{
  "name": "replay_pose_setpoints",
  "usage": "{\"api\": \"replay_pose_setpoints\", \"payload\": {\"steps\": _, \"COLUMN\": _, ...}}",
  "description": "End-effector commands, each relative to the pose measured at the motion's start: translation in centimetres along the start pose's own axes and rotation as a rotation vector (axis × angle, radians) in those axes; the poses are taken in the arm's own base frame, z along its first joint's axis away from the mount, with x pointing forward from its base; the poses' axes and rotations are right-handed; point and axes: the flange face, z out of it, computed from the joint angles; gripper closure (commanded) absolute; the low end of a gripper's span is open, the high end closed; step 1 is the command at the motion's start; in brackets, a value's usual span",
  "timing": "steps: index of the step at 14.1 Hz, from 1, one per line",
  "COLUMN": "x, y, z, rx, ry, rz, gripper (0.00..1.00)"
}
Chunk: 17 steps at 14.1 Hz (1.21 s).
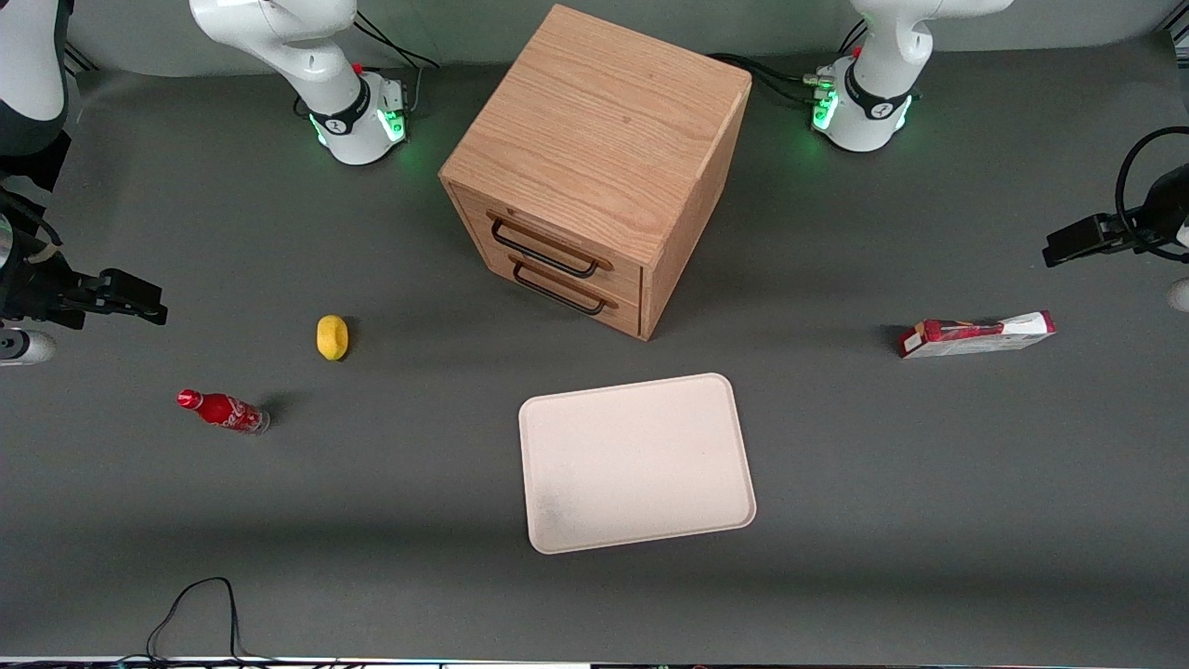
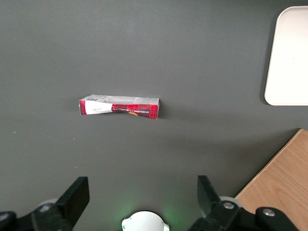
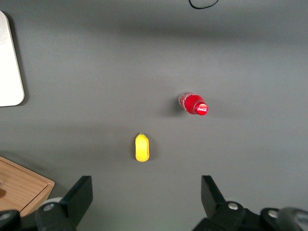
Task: Place red cookie box on tray
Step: 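Move the left gripper over the red plaid cookie box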
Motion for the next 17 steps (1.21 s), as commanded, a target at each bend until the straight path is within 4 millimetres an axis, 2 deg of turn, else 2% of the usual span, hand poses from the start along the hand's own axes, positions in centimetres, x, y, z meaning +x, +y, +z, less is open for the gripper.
{"api": "replay_pose_setpoints", "payload": {"steps": 1, "x": 0.1, "y": 0.1, "z": -0.4, "rx": -0.01, "ry": 0.011, "rz": -0.006, "gripper": 0.0}}
{"api": "replay_pose_setpoints", "payload": {"steps": 4, "x": 0.1, "y": 0.2, "z": -0.4, "rx": -0.017, "ry": 0.007, "rz": -0.009, "gripper": 0.0}}
{"api": "replay_pose_setpoints", "payload": {"steps": 6, "x": -0.2, "y": 1.1, "z": -0.3, "rx": 0.005, "ry": -0.004, "rz": 0.009, "gripper": 0.0}}
{"api": "replay_pose_setpoints", "payload": {"steps": 11, "x": -0.6, "y": 0.6, "z": -0.5, "rx": 0.008, "ry": -0.016, "rz": 0.022, "gripper": 0.0}}
{"api": "replay_pose_setpoints", "payload": {"steps": 14, "x": -1.1, "y": -1.3, "z": -1.1, "rx": -0.011, "ry": -0.031, "rz": 0.059, "gripper": 0.0}}
{"api": "replay_pose_setpoints", "payload": {"steps": 17, "x": -1.3, "y": -1.4, "z": -1.6, "rx": 0.003, "ry": -0.027, "rz": 0.08, "gripper": 0.0}}
